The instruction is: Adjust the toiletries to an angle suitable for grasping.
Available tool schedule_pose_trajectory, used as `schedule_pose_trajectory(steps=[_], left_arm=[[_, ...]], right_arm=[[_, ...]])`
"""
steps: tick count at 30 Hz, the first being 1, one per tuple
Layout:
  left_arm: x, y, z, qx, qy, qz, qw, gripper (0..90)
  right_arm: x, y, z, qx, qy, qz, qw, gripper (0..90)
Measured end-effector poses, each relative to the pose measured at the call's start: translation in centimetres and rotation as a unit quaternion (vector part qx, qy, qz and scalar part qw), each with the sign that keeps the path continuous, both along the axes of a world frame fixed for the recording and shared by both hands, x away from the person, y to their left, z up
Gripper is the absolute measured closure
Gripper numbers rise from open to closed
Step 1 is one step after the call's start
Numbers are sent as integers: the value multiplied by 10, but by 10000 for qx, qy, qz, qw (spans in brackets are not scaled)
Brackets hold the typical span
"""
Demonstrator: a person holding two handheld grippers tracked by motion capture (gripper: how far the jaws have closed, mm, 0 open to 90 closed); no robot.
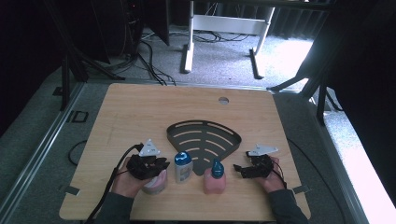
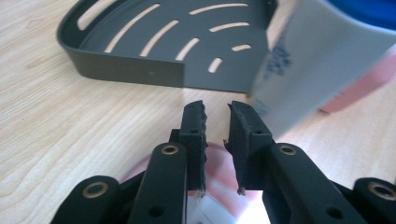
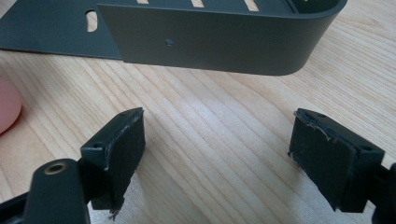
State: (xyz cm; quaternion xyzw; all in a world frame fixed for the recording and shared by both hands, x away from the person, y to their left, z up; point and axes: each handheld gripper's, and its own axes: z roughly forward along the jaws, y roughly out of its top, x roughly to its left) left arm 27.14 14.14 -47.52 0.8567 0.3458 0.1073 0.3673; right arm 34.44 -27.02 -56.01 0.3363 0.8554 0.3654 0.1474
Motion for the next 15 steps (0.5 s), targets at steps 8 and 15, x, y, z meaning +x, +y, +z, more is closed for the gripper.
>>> schedule_pose_trajectory(steps=[8,15], left_arm=[[-16,-14,-2,77,121,-514,9986,790],[-20,-26,-9,-92,214,-804,9965,834]], right_arm=[[0,0,0,0,1,-1,10000,180],[0,0,0,2,1,-2,10000,180]])
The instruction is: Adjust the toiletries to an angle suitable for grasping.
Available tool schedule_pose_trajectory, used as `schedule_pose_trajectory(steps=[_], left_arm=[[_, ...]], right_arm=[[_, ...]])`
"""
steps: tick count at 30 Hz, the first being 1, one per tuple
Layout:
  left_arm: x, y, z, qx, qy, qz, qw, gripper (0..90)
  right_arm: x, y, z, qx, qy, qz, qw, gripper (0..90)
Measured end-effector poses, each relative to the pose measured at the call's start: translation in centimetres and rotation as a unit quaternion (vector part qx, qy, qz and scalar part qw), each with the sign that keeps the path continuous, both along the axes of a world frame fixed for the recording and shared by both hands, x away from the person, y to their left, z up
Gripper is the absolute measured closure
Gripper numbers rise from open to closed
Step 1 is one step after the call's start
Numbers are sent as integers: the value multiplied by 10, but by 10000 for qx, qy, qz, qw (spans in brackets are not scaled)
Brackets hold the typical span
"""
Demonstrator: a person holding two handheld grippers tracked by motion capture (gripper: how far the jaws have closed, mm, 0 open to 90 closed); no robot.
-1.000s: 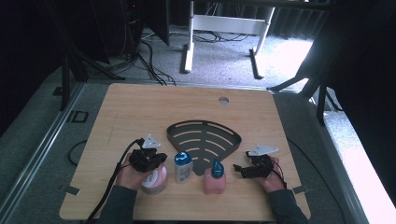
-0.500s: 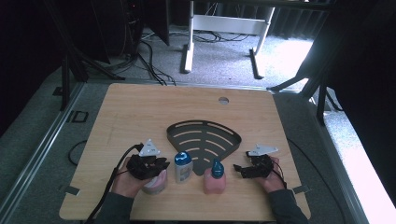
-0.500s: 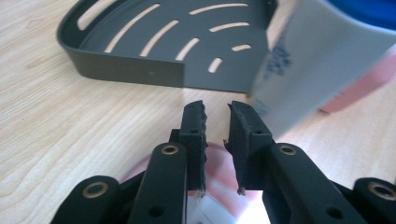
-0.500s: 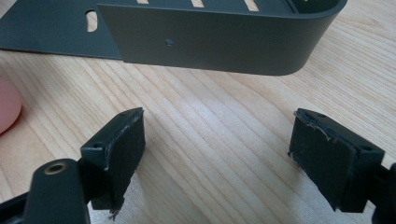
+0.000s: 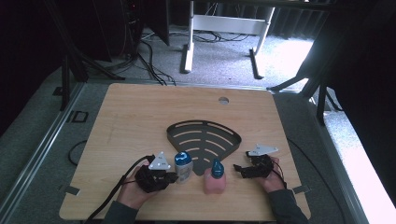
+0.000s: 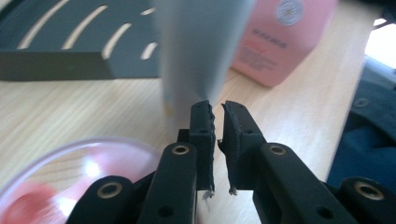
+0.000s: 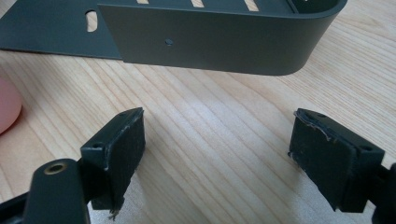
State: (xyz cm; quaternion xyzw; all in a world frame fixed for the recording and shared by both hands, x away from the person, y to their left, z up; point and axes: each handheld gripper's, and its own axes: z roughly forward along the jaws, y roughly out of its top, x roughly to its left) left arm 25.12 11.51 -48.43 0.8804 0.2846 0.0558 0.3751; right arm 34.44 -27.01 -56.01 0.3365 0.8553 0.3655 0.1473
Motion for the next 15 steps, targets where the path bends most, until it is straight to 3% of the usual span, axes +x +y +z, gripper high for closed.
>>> schedule_pose_trajectory(steps=[6,15], left_arm=[[0,-5,-3,-210,99,-68,9997,876],[5,-7,-6,-120,191,86,9997,875]], right_arm=[[0,0,0,0,1,-1,10000,180],[0,0,0,-2,-1,2,10000,180]])
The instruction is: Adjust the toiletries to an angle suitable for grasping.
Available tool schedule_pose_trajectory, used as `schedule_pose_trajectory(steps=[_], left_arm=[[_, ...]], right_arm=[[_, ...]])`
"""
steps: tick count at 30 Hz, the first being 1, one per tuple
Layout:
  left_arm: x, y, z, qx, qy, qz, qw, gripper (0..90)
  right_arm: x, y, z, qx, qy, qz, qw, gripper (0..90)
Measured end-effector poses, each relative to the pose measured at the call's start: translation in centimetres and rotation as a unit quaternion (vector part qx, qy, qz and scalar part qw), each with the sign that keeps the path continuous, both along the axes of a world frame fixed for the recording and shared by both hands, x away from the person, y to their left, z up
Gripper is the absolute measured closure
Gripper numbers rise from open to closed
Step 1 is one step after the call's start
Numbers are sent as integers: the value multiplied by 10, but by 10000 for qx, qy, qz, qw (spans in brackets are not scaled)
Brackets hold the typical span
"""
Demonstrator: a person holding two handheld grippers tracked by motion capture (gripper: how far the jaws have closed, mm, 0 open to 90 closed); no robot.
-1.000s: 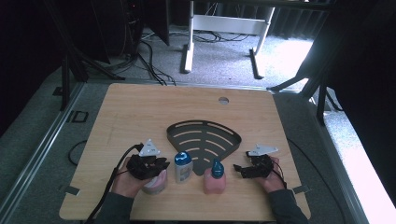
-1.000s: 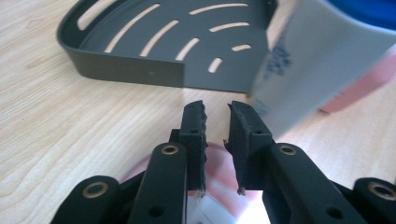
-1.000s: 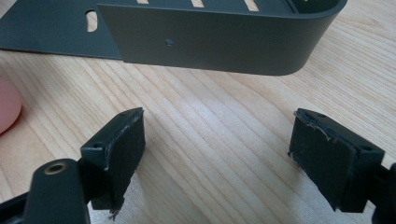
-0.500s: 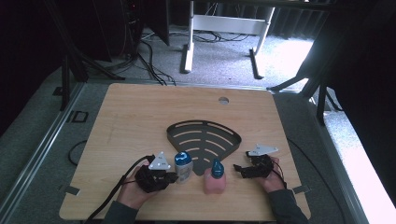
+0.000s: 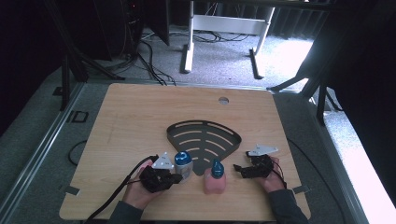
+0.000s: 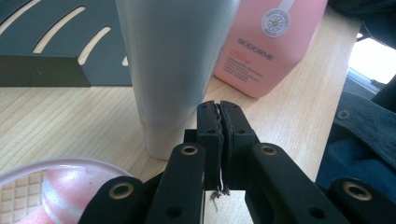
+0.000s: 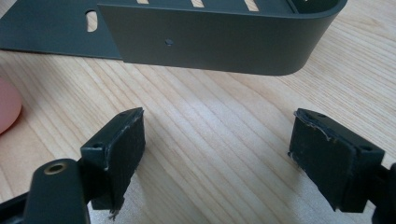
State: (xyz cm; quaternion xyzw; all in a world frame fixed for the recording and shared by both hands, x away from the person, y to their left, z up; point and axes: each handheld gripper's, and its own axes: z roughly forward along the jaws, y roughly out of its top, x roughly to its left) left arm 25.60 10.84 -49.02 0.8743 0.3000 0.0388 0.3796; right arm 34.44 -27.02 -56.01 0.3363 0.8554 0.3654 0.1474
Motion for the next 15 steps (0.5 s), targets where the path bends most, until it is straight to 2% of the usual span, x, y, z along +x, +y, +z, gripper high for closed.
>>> schedule_pose_trajectory(steps=[8,15], left_arm=[[11,2,-2,122,51,336,9993,872],[22,4,-1,75,133,610,9980,873]], right_arm=[[0,0,0,1,2,-2,10000,180],[0,0,0,0,1,-2,10000,180]])
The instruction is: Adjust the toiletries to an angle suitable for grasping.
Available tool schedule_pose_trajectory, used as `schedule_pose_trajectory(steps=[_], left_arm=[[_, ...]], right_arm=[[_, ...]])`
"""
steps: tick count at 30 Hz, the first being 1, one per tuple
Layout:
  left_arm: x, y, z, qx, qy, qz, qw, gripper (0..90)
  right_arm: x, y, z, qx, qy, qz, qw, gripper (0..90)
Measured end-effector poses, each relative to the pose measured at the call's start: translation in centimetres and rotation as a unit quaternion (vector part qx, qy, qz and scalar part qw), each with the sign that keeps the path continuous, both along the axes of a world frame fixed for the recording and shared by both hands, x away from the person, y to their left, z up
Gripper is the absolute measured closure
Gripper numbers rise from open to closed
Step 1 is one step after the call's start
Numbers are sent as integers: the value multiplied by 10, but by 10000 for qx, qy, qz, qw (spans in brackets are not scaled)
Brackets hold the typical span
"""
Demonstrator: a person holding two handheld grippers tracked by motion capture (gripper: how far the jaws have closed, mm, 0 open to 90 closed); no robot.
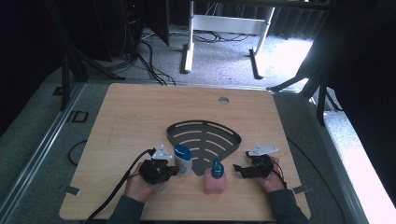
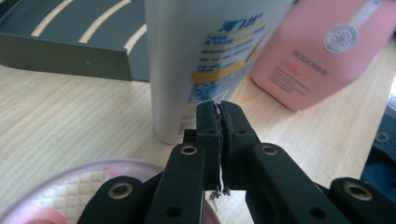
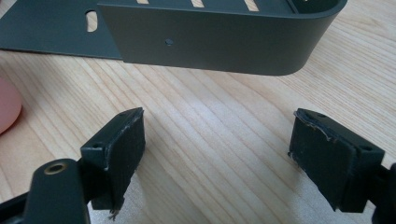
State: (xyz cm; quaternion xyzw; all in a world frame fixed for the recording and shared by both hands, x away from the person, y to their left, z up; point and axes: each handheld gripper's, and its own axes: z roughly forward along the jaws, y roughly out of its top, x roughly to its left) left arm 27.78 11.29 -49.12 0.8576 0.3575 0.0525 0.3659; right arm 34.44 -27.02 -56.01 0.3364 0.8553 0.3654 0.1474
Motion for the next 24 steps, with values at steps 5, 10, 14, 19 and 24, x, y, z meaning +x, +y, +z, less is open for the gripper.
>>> schedule_pose_trajectory(steps=[5,10,14,19,24], left_arm=[[7,-1,1,-22,24,147,9999,874],[8,0,2,-48,0,154,9999,880],[-1,-3,8,-184,-96,-89,9997,883],[-6,-7,14,-315,-188,-223,9991,887],[-8,-14,20,-456,-206,-345,9982,893]], right_arm=[[0,0,0,-1,-1,1,10000,180],[0,0,0,0,-1,2,10000,180],[0,0,0,0,1,1,10000,180],[0,0,0,0,0,1,10000,180],[0,0,0,1,-1,0,10000,180]])
